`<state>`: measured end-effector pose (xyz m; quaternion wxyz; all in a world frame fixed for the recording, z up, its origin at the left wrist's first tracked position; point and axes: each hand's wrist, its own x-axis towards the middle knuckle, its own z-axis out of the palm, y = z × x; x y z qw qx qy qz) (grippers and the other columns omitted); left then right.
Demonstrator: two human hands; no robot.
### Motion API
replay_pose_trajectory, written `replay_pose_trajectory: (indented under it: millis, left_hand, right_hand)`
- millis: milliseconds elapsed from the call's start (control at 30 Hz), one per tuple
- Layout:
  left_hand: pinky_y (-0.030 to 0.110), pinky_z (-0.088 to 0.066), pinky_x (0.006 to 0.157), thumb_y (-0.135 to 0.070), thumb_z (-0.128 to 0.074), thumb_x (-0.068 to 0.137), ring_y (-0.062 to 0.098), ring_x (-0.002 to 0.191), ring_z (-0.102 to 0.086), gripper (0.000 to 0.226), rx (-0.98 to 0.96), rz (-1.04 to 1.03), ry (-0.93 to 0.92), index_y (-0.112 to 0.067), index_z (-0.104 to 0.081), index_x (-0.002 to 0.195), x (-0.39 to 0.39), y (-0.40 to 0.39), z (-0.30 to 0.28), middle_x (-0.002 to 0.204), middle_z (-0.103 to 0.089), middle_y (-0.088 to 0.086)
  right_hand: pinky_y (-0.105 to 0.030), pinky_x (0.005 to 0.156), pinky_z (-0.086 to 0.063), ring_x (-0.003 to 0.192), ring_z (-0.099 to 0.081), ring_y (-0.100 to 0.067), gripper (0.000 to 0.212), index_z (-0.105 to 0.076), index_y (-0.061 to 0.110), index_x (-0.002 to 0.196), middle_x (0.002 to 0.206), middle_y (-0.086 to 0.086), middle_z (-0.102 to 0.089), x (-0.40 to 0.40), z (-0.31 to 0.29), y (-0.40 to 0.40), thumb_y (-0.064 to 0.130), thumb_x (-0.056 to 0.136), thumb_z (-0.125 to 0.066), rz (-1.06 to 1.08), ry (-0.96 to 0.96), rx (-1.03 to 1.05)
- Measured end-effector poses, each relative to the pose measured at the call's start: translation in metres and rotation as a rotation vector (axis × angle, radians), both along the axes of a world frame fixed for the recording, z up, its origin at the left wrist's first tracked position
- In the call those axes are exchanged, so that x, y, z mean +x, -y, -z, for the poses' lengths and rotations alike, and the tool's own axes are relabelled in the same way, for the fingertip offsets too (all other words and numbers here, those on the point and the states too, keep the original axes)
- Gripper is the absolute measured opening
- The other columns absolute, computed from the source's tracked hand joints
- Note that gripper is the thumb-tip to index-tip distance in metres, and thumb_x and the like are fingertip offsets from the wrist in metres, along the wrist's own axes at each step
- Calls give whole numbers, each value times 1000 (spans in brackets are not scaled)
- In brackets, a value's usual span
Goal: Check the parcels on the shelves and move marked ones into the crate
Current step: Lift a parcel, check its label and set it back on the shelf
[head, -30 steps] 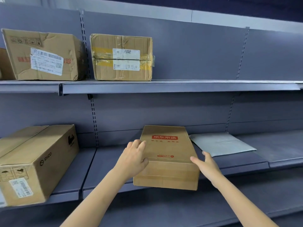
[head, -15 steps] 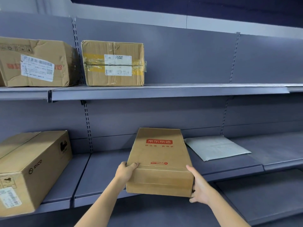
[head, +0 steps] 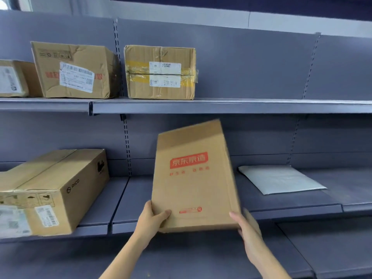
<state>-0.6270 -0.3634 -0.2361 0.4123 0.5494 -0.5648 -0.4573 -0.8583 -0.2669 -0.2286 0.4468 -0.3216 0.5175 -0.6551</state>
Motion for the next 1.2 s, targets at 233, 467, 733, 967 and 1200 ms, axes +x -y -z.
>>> replay_pose_trajectory:
  millis: [233, 467, 733, 967, 1200]
  left_hand:
    - [49, -29, 108, -67, -61, 66, 27, 133, -25, 95, -25, -56, 277, -10, -27, 134, 8, -9, -35, 143, -24, 7]
    - [42, -3, 119, -80, -50, 58, 20, 145, 9, 127, 47, 194, 151, -14, 12, 148, -6, -45, -51, 157, 12, 4]
    - [37, -46, 100, -71, -75, 49, 13, 116, -56, 106, -56, 248, -267, -26, -32, 134, 18, -55, -63, 129, -56, -6]
    - [25, -56, 79, -32, -71, 78, 8, 93, -68, 48, -176, 104, -184, -20, -55, 123, 52, -52, -79, 106, -70, -7]
    - [21, -54, 79, -27, -64, 86, 1, 92, -64, 24, -308, 29, 8, -35, -56, 106, 65, -58, -79, 101, -66, -17]
  right_hand:
    - [-27, 86, -39, 107, -53, -11, 84, -44, 16, 131, 120, 4, -57, 41, -29, 4, 49, 58, -70, 28, -199, -66]
    - [-44, 108, -28, 137, -19, -24, 126, -20, 24, 145, 144, -2, -29, 88, -30, -11, 68, 33, -55, 122, -554, -45]
    - [-31, 92, -37, 123, -10, -7, 117, -8, 35, 142, 132, 13, -14, 133, -36, -28, 71, 40, -54, 207, -903, -185]
    - [-8, 95, -31, 121, -34, 8, 76, -21, 49, 125, 135, 20, -33, 151, -23, -27, 40, 63, -64, 185, -606, -317]
    - [-14, 90, -45, 111, -57, 3, 73, -51, 42, 117, 113, 20, -65, 142, -14, -19, 70, 52, -65, -100, -183, -247]
